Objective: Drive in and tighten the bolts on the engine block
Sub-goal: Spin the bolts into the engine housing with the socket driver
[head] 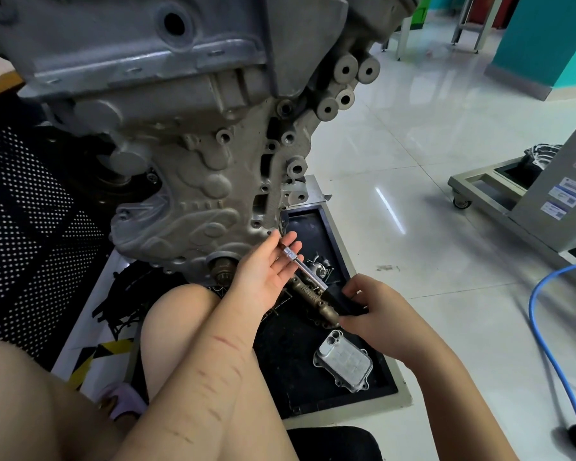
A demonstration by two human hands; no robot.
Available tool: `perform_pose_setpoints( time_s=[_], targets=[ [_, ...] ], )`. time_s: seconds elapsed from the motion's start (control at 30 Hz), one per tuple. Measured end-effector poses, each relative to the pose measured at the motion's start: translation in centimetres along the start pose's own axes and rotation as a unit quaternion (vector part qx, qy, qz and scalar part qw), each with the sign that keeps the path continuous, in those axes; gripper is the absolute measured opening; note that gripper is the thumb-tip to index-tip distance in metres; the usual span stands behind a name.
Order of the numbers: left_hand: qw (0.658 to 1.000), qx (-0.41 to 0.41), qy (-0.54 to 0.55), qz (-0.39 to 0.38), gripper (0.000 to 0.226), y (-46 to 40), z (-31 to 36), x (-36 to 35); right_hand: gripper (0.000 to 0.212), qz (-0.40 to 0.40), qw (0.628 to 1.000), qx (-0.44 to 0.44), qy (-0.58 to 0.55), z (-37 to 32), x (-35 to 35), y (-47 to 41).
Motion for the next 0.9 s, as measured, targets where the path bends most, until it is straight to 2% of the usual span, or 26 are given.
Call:
perform_pose_setpoints(
  time_s=[0.2, 0.5, 0.73, 0.9],
  targets=[
    [0.998, -0.064, -0.003, -0.022, 0.01, -0.1, 0.9, -0.7, 0.022, 0.0, 0.999, 0.003, -0.037, -0.2, -0.4, -0.1],
    [0.99, -0.133, -0.043, -0.031, 0.009, 0.0, 2.9, -3.6, 0.022, 0.059, 0.985, 0.065, -0.148, -1.4, -0.2, 0.2],
    [0.993, -0.109, -0.051, -0.008, 0.016, 0.4, 3.2, -5.0, 0.021, 0.073, 0.974, 0.086, -0.198, -2.4, -0.3, 0.5],
    [0.999, -0.039, 0.003, -0.008, 0.019, 0.7, 3.4, -5.7, 0.022, 0.083, 0.96, 0.09, -0.251, -4.1, -1.0, 1.2]
  ],
)
Point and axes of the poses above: each hand's wrist, its own y-axis away from the middle knuckle, its own x-axis out of the back of the hand, z = x × y, the point moved 4 cm from there along -y, towards the middle knuckle, and after that the axes turned 3 degrees about -z, right-handed, at the moved point
